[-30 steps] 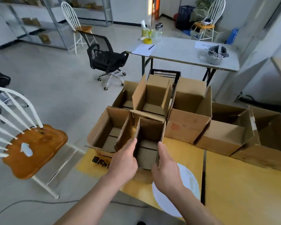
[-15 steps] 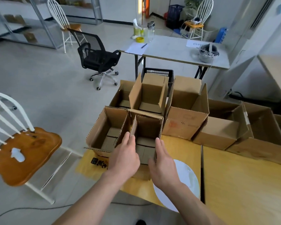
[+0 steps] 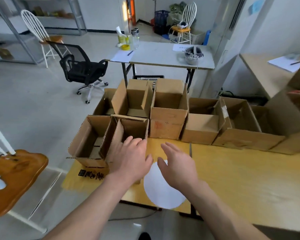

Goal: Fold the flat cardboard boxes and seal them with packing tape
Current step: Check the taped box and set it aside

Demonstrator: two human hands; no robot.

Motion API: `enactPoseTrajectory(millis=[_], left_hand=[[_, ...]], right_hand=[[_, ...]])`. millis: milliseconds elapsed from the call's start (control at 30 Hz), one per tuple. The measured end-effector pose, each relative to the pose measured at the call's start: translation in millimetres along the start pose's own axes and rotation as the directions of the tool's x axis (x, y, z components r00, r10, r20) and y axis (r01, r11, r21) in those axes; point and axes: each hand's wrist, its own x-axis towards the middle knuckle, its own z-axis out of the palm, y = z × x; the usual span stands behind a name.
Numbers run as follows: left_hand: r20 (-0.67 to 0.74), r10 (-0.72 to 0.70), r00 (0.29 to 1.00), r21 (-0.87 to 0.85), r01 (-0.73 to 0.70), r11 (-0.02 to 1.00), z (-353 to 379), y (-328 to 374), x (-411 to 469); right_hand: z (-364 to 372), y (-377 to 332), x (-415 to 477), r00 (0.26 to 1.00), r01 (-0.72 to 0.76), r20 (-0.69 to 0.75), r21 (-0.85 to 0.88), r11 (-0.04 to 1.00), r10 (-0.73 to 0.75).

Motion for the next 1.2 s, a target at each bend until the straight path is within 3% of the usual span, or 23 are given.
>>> enactPoseTrajectory(millis=[333,633,933,1200], left_hand=[[0.009,0.288,0.958,0.044,-0.288,0.957,2.4,169.6,-38.6],[0.003,0.624,0.781,-0.009,-0.624,0.781,23.2,363.2,-96.1],[0.150,0.854,0.498,-0.004,-0.863,0.504,70.7,525.3,-153.4],[0.251,0.950,0.185,-0.096,-0.972,0.214,135.8,649.9,-195.4]], right_hand=[[-87.1,133.5,-109.8,0.985,-0.157,-0.096,-0.171,0.973,0.142],[-159.3,268.4,-262.7,0.873,-0.474,-0.202,-0.135,0.870,0.444],[-192.0,360.6,-408.7,0.601,-0.795,-0.212,-0.053,0.605,0.771],[-184.6,425.2,-509.5,0.254,-0.961,-0.155,0.070,0.267,0.955]])
